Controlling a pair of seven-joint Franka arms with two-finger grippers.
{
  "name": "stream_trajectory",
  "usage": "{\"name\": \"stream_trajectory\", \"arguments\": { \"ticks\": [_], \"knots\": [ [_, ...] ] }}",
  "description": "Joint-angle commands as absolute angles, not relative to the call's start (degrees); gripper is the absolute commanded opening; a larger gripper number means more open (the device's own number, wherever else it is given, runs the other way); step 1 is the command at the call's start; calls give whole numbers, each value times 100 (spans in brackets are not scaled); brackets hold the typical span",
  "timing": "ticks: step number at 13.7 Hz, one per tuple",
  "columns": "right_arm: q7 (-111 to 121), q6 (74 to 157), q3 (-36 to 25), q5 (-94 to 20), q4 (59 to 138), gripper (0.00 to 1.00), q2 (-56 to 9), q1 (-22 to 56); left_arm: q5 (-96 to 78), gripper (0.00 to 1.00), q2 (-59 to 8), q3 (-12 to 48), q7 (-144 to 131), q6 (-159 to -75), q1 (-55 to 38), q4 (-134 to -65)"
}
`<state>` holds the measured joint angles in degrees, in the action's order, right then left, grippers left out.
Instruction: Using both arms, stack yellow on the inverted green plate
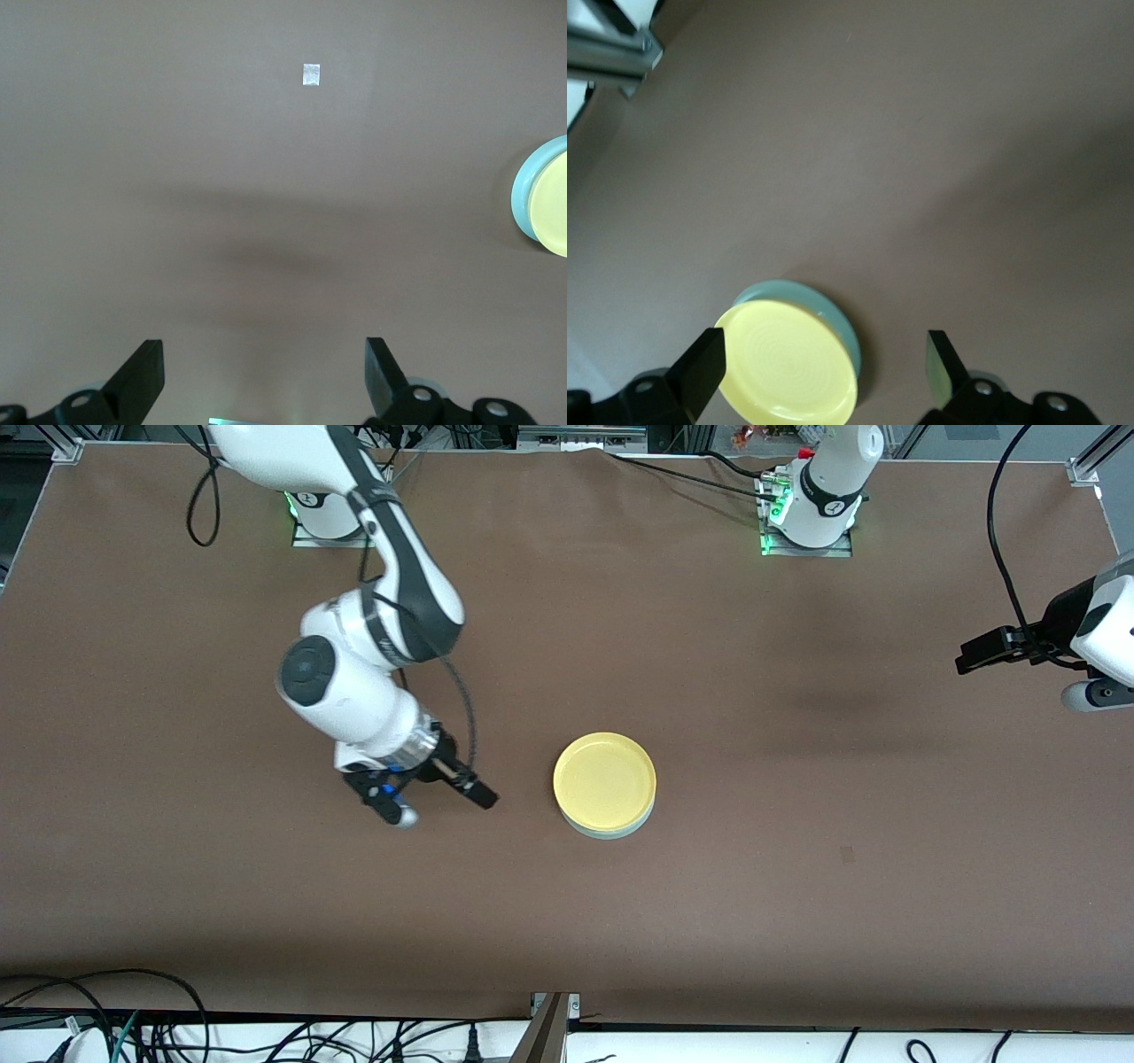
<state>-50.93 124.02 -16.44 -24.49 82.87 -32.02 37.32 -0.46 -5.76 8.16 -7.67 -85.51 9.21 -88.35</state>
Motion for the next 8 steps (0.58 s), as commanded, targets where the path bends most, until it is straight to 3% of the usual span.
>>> {"name": "stream_trajectory", "arguments": {
  "ticks": [1, 8],
  "knots": [
    [-4992, 11946, -2002, -2014, 8411, 100, -2761, 3762, -141, 100, -642, 817, -668, -8499, 949, -8675],
    [-3167, 9707, -3162, -1890, 8411, 100, -1873, 3762, -88, 100, -659, 817, -668, -8499, 941, -8623]
  ]
}}
